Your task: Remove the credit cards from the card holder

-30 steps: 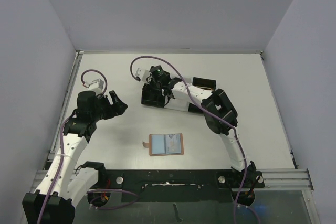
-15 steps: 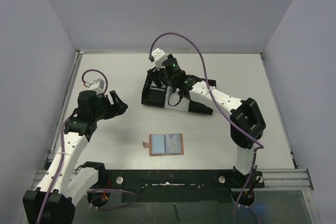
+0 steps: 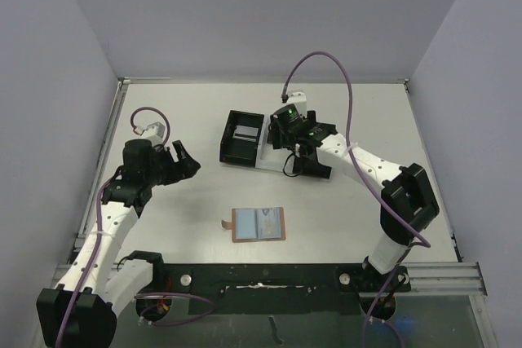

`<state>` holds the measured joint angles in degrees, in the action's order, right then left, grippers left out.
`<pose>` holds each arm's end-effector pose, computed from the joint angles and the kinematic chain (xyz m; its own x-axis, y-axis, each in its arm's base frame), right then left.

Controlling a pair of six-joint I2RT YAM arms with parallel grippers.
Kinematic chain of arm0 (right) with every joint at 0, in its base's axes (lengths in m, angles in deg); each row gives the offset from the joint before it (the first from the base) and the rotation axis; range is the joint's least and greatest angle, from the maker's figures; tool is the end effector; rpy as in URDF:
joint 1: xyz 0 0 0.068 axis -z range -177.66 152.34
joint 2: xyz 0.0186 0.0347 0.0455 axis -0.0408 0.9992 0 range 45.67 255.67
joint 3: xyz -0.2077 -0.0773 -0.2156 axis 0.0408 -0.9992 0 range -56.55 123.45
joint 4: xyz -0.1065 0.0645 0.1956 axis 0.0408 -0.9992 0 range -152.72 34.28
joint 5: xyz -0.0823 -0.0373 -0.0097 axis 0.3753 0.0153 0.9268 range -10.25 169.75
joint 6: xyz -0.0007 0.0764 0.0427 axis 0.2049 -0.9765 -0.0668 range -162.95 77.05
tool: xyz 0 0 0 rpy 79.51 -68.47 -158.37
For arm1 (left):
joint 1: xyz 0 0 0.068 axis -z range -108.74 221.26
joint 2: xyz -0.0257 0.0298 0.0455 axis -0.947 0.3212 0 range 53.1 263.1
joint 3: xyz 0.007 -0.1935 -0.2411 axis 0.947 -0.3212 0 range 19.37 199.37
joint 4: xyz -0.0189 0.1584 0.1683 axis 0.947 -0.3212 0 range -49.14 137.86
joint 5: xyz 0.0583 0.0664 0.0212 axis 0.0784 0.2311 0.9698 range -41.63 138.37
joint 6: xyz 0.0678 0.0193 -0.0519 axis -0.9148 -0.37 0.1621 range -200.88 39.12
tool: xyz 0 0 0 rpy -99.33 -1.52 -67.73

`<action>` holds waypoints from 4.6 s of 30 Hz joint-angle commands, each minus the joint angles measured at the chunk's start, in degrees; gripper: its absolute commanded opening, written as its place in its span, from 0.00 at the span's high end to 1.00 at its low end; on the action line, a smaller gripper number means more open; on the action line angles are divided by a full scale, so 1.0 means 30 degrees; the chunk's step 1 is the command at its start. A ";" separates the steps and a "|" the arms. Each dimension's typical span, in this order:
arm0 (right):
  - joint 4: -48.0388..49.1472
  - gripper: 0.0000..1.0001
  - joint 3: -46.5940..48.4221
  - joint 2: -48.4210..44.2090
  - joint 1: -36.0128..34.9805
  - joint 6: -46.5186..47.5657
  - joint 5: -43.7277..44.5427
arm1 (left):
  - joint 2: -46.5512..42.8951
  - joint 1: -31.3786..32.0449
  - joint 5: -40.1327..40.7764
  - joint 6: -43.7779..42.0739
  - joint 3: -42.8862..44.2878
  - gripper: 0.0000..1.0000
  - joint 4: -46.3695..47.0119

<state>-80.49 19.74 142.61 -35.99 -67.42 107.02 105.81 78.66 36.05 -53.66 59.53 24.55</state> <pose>0.3181 0.2062 0.2919 -0.6324 -0.0305 -0.7740 -0.0406 0.9992 -0.0063 0.1761 -0.0396 0.2779 -0.6525 -0.3660 -0.6635 -0.0014 0.8762 -0.4820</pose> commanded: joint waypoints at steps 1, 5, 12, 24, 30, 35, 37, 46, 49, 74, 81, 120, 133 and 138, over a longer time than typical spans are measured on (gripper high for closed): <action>-0.0443 0.29 -0.0283 -0.0616 0.0570 -0.2386 0.0580 | -0.0045 -0.0093 -0.0378 -0.0347 0.0082 0.28 0.1061; -0.0356 0.33 -0.0396 0.0142 0.1036 -0.2716 -0.0046 | 0.0034 -0.0093 -0.0370 -0.0343 0.0058 0.28 0.1061; 0.0251 0.37 -0.0799 0.0890 0.1534 -0.2522 -0.1490 | 0.0120 -0.0097 -0.0379 -0.0344 0.0062 0.28 0.1048; 0.0698 0.57 -0.1833 0.0815 0.1847 -0.2432 -0.2006 | 0.0157 -0.0097 -0.0400 -0.0315 0.0040 0.28 0.1006; 0.1118 0.71 -0.2954 0.0000 0.1810 -0.2127 -0.2254 | 0.0192 -0.0093 -0.0549 -0.0256 0.0021 0.28 0.1081; 0.1326 0.73 -0.3756 -0.0764 0.1848 -0.1945 -0.2225 | 0.0188 -0.0093 -0.0650 -0.0256 0.0001 0.28 0.1090; 0.1309 0.73 -0.3964 -0.1032 0.1829 -0.1714 -0.2187 | 0.0157 -0.0065 -0.0916 -0.0256 -0.0018 0.28 0.1187; 0.1537 0.33 -0.4969 -0.4537 0.1739 -0.1257 -0.3439 | -0.0531 0.0690 -0.6224 0.2740 -0.1840 0.30 0.5015; 0.3019 0.30 -0.7055 -0.7060 0.1571 -0.2012 -0.4850 | -0.0863 0.3147 -0.5480 0.4017 -0.2521 0.31 0.6539; 1.5746 0.68 -1.9982 -1.2526 -0.3609 -1.0874 -0.9598 | 0.4652 1.3054 0.1154 1.0042 -0.5780 0.52 1.3647; 1.6196 0.71 -1.9426 -0.9887 -0.3942 -1.1808 -0.9878 | 0.5849 1.3390 0.0751 1.0205 -0.5826 0.56 1.4516; 1.2884 0.79 -1.8963 -1.0484 -0.3984 -1.2320 -0.9016 | 0.7901 1.3509 0.1094 1.0327 -0.6184 0.68 1.4588; 1.5128 0.80 -1.9169 -0.6423 -0.3981 -1.3215 -1.0199 | 0.9290 1.3529 -0.0049 1.0783 -0.6328 0.66 1.6137; 1.5216 0.80 -1.9278 -0.6360 -0.3982 -1.3260 -1.0176 | 0.9298 1.3528 0.0466 1.1129 -0.6788 0.66 1.6053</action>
<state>-35.51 -38.01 122.40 -47.59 -106.89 76.70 133.07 118.94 37.24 -21.09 39.34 69.84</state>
